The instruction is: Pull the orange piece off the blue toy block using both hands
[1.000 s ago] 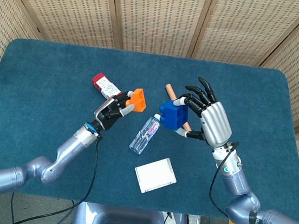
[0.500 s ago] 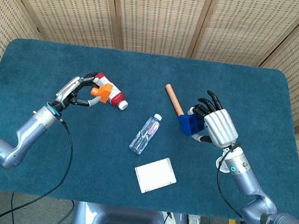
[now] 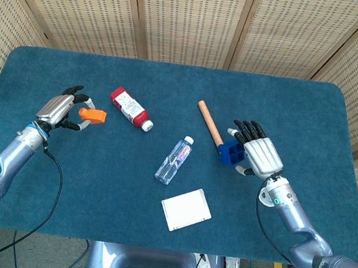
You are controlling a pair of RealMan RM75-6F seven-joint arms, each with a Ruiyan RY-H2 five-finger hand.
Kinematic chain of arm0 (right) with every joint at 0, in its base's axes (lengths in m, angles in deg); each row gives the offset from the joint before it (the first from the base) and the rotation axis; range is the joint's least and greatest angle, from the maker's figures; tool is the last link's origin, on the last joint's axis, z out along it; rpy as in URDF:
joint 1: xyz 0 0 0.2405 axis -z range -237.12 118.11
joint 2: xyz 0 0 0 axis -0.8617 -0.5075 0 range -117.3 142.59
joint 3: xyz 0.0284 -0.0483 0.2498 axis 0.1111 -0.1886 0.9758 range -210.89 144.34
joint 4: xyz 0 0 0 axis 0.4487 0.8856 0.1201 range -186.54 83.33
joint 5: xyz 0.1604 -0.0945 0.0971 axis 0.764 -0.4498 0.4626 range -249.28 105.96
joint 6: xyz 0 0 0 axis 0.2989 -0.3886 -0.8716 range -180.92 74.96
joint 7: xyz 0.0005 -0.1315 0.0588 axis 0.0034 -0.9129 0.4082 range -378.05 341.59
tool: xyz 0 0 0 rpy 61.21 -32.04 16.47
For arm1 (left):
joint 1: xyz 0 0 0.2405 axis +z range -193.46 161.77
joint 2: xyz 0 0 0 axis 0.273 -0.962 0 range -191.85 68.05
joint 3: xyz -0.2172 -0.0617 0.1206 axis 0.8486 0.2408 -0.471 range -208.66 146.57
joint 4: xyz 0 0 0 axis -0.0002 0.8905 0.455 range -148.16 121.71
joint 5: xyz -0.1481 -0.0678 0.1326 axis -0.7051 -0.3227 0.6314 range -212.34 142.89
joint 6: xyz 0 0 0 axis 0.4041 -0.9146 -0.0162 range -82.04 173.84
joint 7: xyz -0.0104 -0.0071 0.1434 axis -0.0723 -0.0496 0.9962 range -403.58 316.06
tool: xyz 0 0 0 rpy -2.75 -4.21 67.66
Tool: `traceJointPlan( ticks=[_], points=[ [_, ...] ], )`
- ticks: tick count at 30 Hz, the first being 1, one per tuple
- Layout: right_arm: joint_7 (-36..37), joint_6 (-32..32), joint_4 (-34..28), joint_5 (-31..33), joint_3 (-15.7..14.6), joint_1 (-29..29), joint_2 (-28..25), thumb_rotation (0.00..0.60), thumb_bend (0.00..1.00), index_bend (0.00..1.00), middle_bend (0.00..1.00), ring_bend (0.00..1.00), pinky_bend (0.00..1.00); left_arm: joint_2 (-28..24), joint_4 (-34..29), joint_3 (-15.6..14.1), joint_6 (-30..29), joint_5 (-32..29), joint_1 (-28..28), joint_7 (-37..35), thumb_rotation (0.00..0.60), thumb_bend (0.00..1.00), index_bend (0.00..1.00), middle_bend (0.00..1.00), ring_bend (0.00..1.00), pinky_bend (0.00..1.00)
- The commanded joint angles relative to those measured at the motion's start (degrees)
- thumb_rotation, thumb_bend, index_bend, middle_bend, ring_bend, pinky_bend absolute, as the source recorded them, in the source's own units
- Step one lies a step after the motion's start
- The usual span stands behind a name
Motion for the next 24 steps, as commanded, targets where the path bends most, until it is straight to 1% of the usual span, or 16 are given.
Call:
traceJointPlan(
  ticks=[1, 7, 10, 13, 16, 20, 24],
  points=[
    [-1.11, -0.49, -2.04, 0.51, 0.26, 0.41, -1.46, 0.6, 0.0, 0.02, 0.0, 0.0, 0.0, 0.71, 0.17, -0.45, -1.07, -1.27, 0.5, 0.46, 0.6, 0.14, 0.0, 0.0, 0.0, 0.0],
    [0.49, -4.91, -5.42, -1.67, -0.16, 2.77, -4.2, 0.6, 0.0, 0.02, 0.0, 0.0, 0.0, -1.25, -1.97, -0.9, -2.57, -1.16, 1.77, -0.72, 0.6, 0.11, 0.0, 0.0, 0.0, 0.0],
    [2.14, -9.31, -5.66, -3.94, -1.18, 5.29, -5.45, 0.6, 0.0, 0.02, 0.0, 0.0, 0.0, -4.21, -4.85, -1.58, -4.75, -0.02, 3.37, -0.41, 0.6, 0.1, 0.0, 0.0, 0.0, 0.0],
    [4.85, -13.46, -5.24, -5.6, -2.67, 8.37, -6.31, 0.6, 0.0, 0.02, 0.0, 0.0, 0.0, -8.0, -8.98, -1.99, -8.73, 0.46, 6.08, 0.83, 0.6, 0.09, 0.0, 0.0, 0.0, 0.0],
    [6.58, -17.23, -4.22, -6.99, -4.21, 11.35, -7.05, 0.6, 0.0, 0.0, 0.0, 0.0, 0.0, -10.9, -12.92, -2.31, -15.15, 0.48, 9.98, 3.32, 0.6, 0.09, 0.0, 0.0, 0.0, 0.0],
    [5.87, -21.67, -2.75, -8.73, -6.59, 15.33, -8.21, 0.6, 0.0, 0.0, 0.0, 0.0, 0.0, -12.99, -17.89, -3.69, -25.37, -0.84, 16.66, 9.79, 0.6, 0.08, 0.0, 0.0, 0.0, 0.0],
    [5.62, -25.46, -2.84, -9.87, -8.55, 18.97, -8.7, 0.6, 0.0, 0.0, 0.0, 0.0, 0.0, -14.25, -23.54, -5.75, -34.93, -1.06, 23.78, 11.58, 0.6, 0.08, 0.0, 0.0, 0.0, 0.0]
  ],
)
